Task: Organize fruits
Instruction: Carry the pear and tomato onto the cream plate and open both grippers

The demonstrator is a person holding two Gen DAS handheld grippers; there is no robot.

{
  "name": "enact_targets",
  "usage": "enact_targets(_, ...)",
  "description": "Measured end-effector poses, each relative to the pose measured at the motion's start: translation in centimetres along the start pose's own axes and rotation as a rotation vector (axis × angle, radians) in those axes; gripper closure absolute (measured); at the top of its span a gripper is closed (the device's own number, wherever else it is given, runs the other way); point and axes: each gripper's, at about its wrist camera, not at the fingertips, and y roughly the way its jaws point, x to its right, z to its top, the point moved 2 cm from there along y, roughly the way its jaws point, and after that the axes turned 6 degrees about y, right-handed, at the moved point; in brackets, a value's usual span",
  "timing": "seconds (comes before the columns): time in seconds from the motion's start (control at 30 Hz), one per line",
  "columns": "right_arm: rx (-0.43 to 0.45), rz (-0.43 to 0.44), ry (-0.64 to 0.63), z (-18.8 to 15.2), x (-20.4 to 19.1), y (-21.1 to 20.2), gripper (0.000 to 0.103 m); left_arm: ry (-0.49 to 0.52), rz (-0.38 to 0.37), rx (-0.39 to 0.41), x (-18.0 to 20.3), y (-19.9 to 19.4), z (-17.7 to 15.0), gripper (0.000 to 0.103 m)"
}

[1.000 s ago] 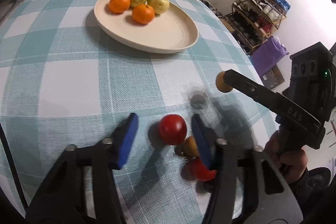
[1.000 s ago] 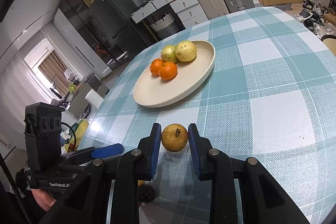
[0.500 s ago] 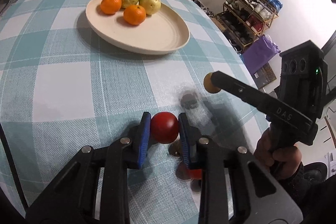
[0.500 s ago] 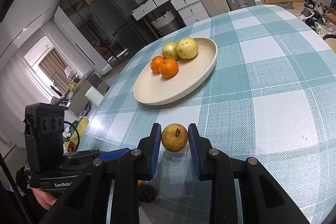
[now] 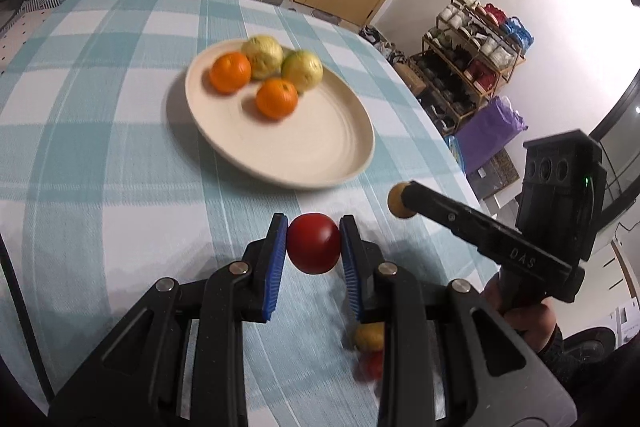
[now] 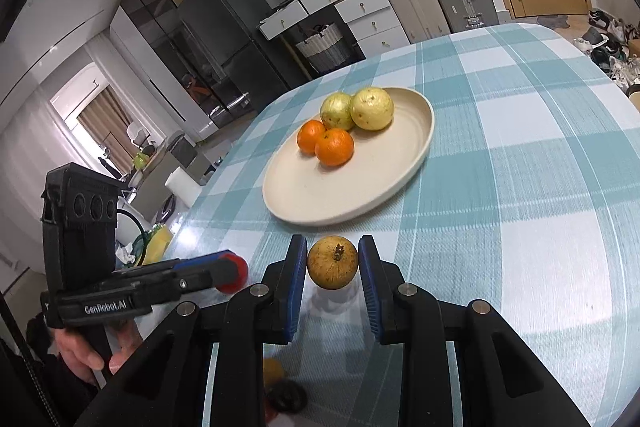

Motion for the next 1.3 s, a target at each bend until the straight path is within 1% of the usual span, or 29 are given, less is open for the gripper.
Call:
enact_targets(0.1,0.0,0.0,-0.006,0.8,-0.2,0.5,0.076,-0.011,0.007,0.016,-0.8,0.2,1.5,0.079)
enact_targets(0.17,-0.001,0.001,-0.013,1.4,-0.4,0.9,0.076,-0.022,-0.002,0.017,-1.2,0.7,2.5,0.079)
enact_targets(0.37,-0.002,0.001,-0.031,3.5,-0.9,2.3,0.076,-0.008,0.006,0.031,-1.8,2.0,5.6,0.079)
enact_targets(0.63,-0.009,-0.012,-0.052,6.4,-1.3,4.5,0.076,-0.012,0.055,0.039,-3.8,3.9,8.6,0.079)
enact_targets(0.8,-0.014,-0.03,-0.054,7.8,-1.0,6.0,0.076,-0.021,0.064,0.029,-4.7,5.4,9.7,0.079)
enact_targets(0.97,-0.015,-0.038,-0.021,9.1,-0.1,7.3,0.076,-0.017,0.074,0.026,-5.2,6.3,10.3,0.079)
enact_targets(1.13,-0.026,-0.048,0.001,9.8,0.6,8.5,0.076,-0.028,0.081,0.024,-5.9,7.1,10.8,0.079)
enact_targets(1.3,-0.031,-0.046,0.003,10.1,0.7,9.3,0.076,-0.032,0.068,0.015,-6.4,7.8,11.2,0.079)
